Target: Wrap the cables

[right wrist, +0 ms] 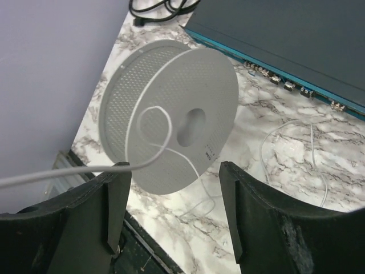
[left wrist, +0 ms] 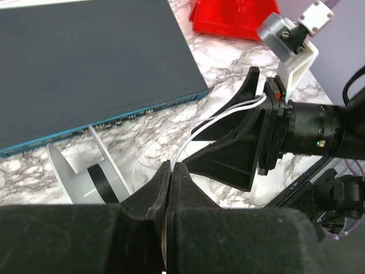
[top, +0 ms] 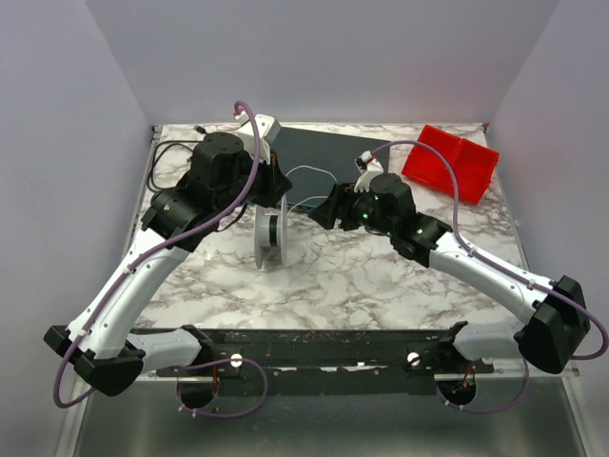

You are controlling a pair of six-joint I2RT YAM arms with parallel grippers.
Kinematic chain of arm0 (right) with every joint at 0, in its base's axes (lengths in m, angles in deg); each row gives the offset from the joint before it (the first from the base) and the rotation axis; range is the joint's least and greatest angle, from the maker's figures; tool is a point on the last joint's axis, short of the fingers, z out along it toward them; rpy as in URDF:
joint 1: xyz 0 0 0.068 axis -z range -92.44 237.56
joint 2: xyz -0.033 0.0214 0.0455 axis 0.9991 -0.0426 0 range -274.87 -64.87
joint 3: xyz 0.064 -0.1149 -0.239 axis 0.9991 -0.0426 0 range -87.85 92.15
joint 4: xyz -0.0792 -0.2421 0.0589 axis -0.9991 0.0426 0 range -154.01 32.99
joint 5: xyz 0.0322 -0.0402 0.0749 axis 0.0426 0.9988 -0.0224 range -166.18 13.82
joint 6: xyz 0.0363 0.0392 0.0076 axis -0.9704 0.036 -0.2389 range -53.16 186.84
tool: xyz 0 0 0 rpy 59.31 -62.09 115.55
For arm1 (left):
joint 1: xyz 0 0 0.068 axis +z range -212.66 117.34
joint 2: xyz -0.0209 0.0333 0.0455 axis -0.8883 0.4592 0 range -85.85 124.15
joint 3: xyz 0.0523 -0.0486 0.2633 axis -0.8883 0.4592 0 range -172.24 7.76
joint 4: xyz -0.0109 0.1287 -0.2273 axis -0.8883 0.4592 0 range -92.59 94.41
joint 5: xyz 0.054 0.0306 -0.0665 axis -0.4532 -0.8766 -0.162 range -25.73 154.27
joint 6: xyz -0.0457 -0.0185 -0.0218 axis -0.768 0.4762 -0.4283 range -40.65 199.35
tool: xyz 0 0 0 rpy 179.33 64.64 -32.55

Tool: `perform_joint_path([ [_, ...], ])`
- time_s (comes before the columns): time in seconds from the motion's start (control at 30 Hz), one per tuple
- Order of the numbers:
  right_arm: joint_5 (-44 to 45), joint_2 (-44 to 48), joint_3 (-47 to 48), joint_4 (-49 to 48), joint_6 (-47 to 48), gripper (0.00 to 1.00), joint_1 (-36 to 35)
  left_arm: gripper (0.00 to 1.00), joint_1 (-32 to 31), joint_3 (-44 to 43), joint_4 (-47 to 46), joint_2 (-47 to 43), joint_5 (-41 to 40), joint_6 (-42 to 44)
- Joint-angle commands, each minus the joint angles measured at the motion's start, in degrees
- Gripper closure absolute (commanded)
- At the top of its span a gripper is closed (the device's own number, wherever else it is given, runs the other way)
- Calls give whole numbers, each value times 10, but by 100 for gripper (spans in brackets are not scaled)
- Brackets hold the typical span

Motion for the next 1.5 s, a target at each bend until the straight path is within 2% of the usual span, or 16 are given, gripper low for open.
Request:
perform_joint_path([
  [0.0,101,14,-55,-111,-36,30,-12,100,0,-13,35,11,-36,-22],
  [0.27,196,51,-130,-241,-23,29,-51,100,1,-15,53,21,-45,-39],
  [0.47,260,47,-143,-302,-5,29,-84,100,2,-26,64,32,-38,-45],
  [0.63,330,11,-121,-304,-3,32,-92,100,6,-23,69,31,-34,-51],
  [0.8,361,-18,-113,-308,9,35,-94,100,19,-9,69,22,-18,-57],
  [0.93,371,-26,-119,-332,5,53,-95,100,28,1,70,18,-10,-60],
  [1.07,391,-31,-118,-346,3,62,-99,100,34,22,65,10,-3,-63],
  [1.13,399,-32,-114,-345,2,74,-100,100,38,36,63,5,-1,-66],
  [1.33,406,-27,-108,-316,7,99,-113,100,50,73,52,-10,8,-71],
  [1.47,398,-19,-102,-271,14,98,-121,100,54,76,51,-12,14,-69],
])
